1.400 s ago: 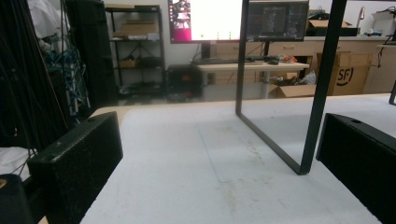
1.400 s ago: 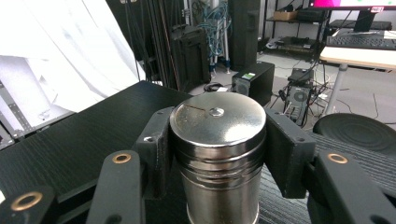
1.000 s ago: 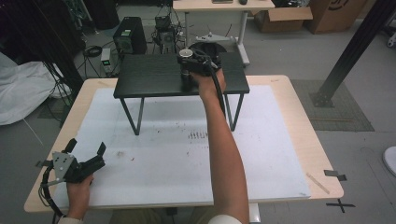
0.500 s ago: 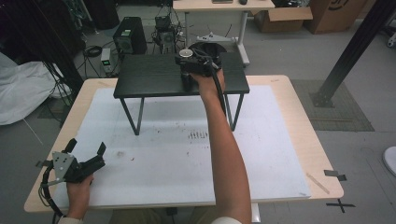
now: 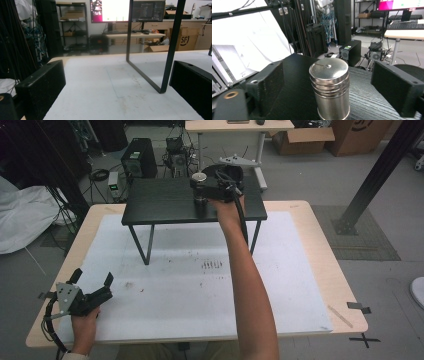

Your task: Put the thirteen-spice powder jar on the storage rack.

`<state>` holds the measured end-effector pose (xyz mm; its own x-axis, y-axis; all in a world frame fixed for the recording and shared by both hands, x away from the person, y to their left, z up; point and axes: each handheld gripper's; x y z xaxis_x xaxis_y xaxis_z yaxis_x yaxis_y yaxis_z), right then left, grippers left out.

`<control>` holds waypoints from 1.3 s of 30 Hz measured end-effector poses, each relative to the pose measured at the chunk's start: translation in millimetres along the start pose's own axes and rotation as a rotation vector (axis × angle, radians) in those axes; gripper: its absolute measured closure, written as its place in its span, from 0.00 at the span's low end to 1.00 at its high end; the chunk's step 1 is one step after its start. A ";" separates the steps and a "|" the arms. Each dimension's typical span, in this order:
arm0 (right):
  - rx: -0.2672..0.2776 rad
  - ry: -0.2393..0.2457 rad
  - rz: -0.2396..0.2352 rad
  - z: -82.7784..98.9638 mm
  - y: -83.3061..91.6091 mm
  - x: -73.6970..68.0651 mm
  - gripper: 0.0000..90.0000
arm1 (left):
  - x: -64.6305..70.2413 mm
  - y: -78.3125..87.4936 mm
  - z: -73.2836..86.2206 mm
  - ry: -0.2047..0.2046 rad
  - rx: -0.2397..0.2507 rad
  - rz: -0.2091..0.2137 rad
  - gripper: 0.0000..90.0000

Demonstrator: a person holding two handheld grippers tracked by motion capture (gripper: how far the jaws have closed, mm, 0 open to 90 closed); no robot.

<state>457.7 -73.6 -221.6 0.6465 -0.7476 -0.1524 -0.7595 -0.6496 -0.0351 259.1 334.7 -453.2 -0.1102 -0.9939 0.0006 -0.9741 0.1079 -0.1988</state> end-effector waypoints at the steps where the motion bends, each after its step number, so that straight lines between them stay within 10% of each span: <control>1: 0.003 0.000 0.003 -0.9 2.2 -0.1 0.08 | -0.1 0.0 0.0 -0.001 -0.001 0.000 0.01; 39: 0.118 0.068 -0.075 8.0 104.2 -24.0 0.00 | 0.1 0.0 0.1 -0.006 0.001 0.001 0.01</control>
<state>362.5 -122.2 -229.5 0.7022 -0.7077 -0.0776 -0.7094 -0.6863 -0.1607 259.1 334.6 -453.3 -0.1097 -0.9940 -0.0049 -0.9738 0.1085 -0.1998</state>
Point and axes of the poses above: each handheld gripper's, and its own axes: y roughly backward along the jaws, z roughly out of its underside, x roughly to its right, and after that the axes turned 13 degrees about x, right-handed
